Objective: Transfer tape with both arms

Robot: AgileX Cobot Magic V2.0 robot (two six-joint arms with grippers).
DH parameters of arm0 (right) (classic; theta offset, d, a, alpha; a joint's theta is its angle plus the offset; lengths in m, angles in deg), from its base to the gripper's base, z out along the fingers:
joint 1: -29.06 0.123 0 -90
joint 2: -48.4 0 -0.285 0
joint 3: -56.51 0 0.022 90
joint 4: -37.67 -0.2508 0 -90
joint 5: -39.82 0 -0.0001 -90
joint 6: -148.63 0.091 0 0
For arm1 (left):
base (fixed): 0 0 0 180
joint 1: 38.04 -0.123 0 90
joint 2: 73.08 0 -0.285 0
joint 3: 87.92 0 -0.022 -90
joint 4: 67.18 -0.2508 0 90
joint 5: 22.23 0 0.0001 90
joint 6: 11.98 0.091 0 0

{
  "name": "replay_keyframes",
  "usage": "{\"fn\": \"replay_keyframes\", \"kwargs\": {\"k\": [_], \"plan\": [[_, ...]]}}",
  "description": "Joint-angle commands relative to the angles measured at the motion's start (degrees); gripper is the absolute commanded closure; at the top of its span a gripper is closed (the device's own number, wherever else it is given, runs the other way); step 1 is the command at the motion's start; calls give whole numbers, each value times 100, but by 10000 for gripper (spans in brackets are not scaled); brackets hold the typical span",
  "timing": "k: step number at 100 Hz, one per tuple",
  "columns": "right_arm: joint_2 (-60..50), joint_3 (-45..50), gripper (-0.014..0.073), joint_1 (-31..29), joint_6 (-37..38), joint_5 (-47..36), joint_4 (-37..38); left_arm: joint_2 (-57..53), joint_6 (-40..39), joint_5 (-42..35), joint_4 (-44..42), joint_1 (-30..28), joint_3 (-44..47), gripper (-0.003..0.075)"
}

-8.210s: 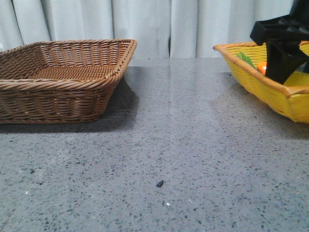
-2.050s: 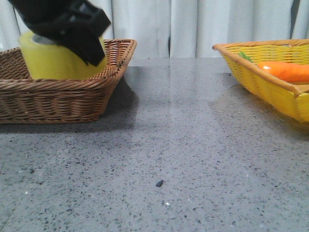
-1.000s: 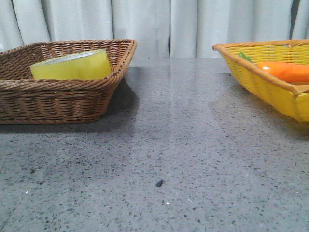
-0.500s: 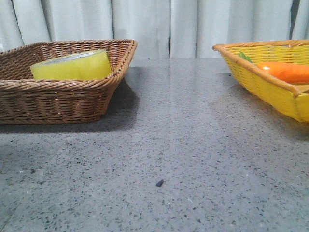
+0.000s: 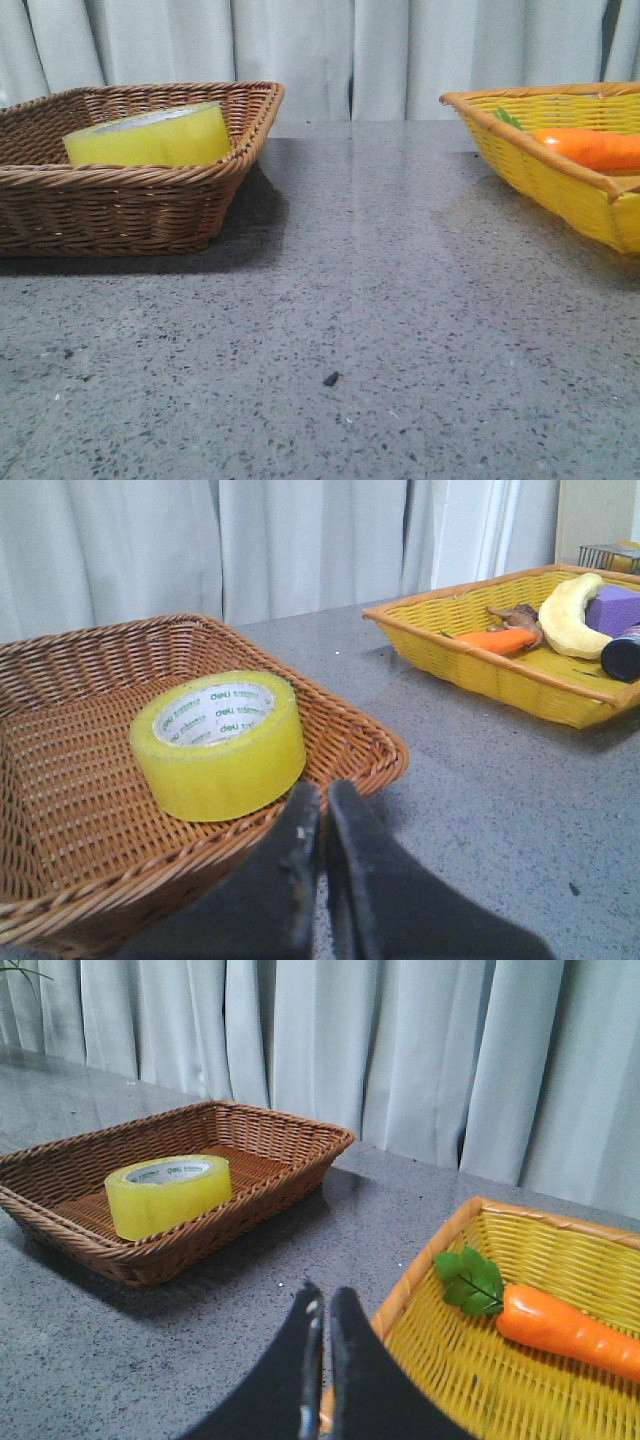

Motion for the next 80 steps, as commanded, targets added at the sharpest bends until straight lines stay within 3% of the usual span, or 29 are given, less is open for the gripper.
{"fn": "replay_keyframes", "kwargs": {"k": [1,80], "plan": [[38,-124,666,-29,-22,-609,87,-65,-27,-494,85,-13,-77,741],[38,-124,666,-29,-22,-619,87,-88,-27,-594,22,-23,160,741]]}}
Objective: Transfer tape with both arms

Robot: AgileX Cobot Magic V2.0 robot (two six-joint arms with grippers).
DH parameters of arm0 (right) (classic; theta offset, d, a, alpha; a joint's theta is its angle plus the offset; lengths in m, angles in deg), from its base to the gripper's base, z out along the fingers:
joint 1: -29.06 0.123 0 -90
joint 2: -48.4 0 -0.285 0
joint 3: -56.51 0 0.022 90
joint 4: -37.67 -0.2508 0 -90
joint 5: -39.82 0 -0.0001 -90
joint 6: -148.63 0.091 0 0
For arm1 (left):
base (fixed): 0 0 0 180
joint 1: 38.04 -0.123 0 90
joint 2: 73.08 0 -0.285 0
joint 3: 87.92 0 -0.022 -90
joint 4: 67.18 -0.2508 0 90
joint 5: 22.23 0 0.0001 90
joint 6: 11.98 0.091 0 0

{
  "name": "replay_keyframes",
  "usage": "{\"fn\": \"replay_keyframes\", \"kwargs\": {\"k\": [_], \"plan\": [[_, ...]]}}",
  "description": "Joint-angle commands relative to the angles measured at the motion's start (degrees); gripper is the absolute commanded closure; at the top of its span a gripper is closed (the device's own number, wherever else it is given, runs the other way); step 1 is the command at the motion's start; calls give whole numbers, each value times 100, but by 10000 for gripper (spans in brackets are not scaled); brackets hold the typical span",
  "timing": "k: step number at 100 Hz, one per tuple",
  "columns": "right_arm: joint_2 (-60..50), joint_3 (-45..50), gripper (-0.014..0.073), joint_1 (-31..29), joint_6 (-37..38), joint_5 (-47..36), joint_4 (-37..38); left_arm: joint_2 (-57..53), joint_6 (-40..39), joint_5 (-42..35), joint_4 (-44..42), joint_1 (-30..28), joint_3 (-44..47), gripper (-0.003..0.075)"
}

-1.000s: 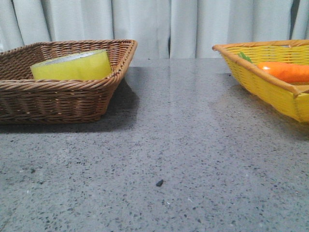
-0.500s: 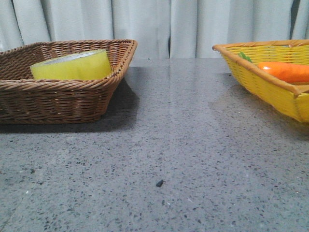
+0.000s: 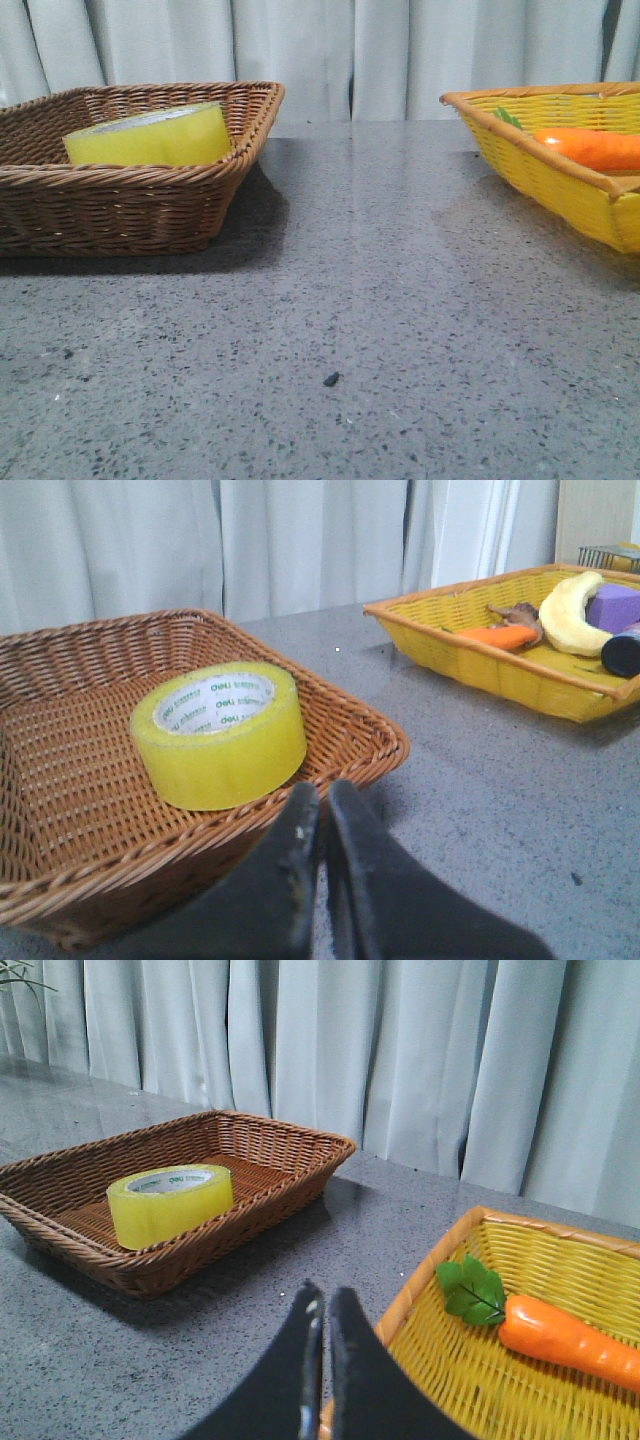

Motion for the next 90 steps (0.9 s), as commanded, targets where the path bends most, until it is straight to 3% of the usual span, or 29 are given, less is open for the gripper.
{"fn": "replay_keyframes", "kwargs": {"k": [1,16,56,66,70,90], "plan": [[38,-137,666,-29,-22,-500,87,32,-27,-529,-12,-37,-6,741],[38,-137,668,-29,-22,-500,87,-394,-27,-527,-53,-580,389,741],[38,-137,668,-29,-22,-500,87,-1361,-27,-514,-53,-2869,1268,741],[38,-137,668,-29,-22,-500,87,-1395,-27,-527,-53,-3184,1497,741],[38,-137,668,-29,-22,-500,87,-1395,-27,-167,-53,-3270,1484,741],[38,-137,668,-29,-22,-500,87,-1395,-38,337,-29,-3337,1484,741]]}}
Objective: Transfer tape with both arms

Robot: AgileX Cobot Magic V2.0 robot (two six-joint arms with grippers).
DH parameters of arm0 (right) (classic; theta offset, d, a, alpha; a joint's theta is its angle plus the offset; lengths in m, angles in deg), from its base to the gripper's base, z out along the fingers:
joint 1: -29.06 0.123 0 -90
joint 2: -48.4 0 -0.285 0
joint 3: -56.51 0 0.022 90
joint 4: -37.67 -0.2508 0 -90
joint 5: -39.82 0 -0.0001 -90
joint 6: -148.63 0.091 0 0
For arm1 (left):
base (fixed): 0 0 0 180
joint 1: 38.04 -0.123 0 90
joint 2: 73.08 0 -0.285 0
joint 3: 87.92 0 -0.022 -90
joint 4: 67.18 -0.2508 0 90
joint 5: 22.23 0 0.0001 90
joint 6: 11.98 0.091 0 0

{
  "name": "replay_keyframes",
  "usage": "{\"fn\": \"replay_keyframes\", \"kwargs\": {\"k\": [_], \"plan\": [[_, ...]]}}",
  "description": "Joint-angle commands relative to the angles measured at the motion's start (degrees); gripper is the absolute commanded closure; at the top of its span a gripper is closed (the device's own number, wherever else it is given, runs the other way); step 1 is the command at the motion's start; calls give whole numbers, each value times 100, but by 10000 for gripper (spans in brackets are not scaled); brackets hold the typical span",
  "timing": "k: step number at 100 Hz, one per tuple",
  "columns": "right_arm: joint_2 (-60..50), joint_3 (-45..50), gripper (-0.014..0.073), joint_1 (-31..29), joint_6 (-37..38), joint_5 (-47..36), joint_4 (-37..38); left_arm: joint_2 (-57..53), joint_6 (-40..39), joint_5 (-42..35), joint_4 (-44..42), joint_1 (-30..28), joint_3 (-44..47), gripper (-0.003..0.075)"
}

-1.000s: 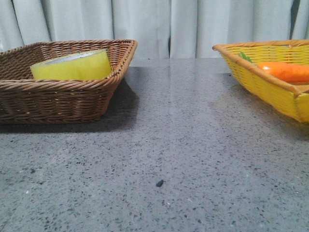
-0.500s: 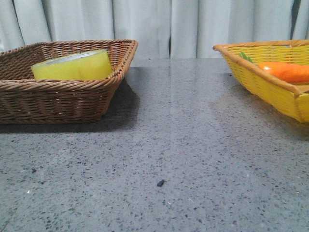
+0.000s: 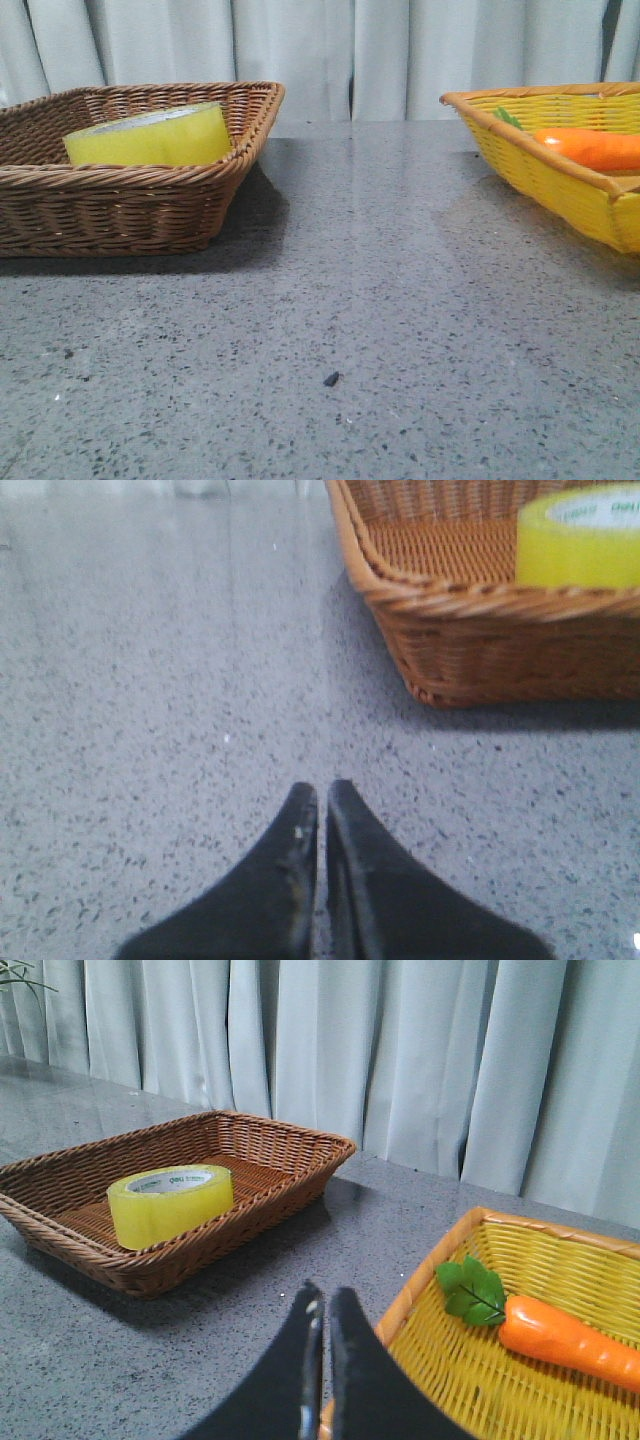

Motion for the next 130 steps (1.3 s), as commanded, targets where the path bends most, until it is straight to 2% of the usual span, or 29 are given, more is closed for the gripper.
{"fn": "replay_keyframes", "kwargs": {"k": [1,87,106,130], "plan": [[38,-137,668,-29,-22,-490,87,-174,-38,-282,27,-17,59,741],[-12,-98,668,-104,-22,-501,87,-174,-38,-282,27,-17,59,741],[-211,67,668,-686,-22,-565,87,-174,-38,-282,27,-17,59,741],[-540,645,668,-1914,-22,-594,87,-174,-38,-282,27,-17,59,741]]}}
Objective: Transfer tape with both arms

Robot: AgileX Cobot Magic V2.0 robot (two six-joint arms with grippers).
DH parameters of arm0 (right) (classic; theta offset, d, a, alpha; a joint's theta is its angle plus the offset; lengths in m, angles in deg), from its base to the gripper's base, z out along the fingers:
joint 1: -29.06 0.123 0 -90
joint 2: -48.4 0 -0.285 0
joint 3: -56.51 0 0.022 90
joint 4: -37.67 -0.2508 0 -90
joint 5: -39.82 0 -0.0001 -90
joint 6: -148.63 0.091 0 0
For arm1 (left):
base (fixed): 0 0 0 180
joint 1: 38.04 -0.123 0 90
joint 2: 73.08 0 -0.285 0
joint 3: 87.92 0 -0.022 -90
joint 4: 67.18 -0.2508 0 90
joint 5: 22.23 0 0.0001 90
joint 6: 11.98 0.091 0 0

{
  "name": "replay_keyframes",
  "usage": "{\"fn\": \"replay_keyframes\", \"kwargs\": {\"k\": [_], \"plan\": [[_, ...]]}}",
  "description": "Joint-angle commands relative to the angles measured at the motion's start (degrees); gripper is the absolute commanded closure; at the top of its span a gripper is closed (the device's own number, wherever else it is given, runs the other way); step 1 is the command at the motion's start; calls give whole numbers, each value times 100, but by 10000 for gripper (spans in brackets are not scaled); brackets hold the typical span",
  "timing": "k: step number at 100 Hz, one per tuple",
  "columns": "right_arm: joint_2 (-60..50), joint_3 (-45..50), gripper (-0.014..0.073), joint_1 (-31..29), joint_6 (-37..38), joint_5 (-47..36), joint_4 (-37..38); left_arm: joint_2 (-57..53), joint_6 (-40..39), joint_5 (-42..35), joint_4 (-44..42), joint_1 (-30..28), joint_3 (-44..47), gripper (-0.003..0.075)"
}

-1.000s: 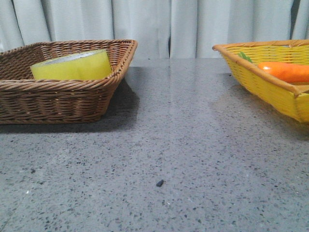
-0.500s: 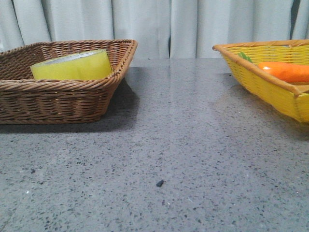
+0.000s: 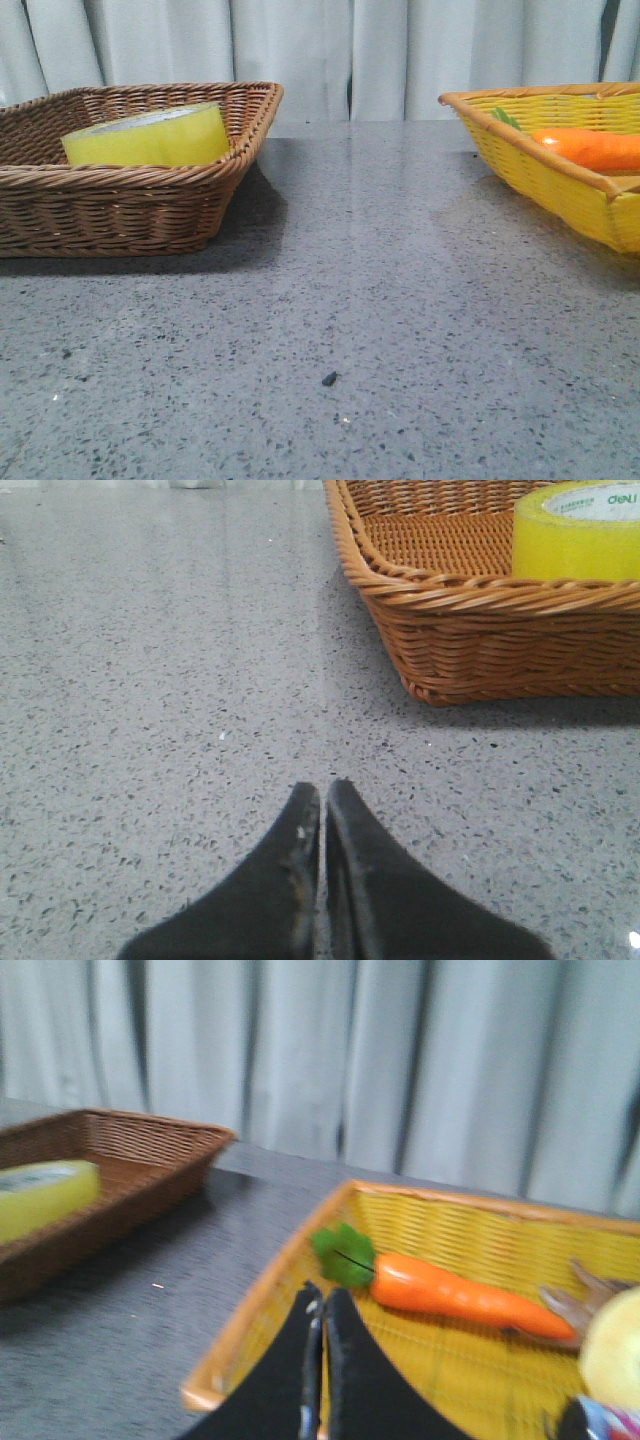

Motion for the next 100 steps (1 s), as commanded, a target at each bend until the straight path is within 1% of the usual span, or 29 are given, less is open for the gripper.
{"fn": "replay_keyframes", "kwargs": {"k": [1,21,33,42,43,45,49,63,100], "plan": [[-21,69,668,-452,-22,-494,87,-174,-38,-305,27,-17,59,741],[-237,813,668,-1486,-22,-741,-46,-174,-38,-305,27,-17,59,741],[-440,1341,668,-1797,-22,-919,-276,-174,-38,-305,27,-17,59,741],[-642,1763,668,-1862,-22,-996,-551,-174,-38,-305,27,-17,59,741],[-663,1763,668,-1862,-22,-928,-572,-174,-38,-305,27,-17,59,741],[-725,1726,668,-1875,-22,-535,-583,-174,-38,-305,27,-17,59,741],[-844,1713,668,-1889,-32,-161,-574,-174,-38,-305,27,-17,59,741],[-944,1730,668,-1899,-32,521,-574,-174,-38,-305,27,-17,59,741],[-944,1730,668,-1899,-32,529,-568,-174,-38,-305,27,-17,59,741]]}}
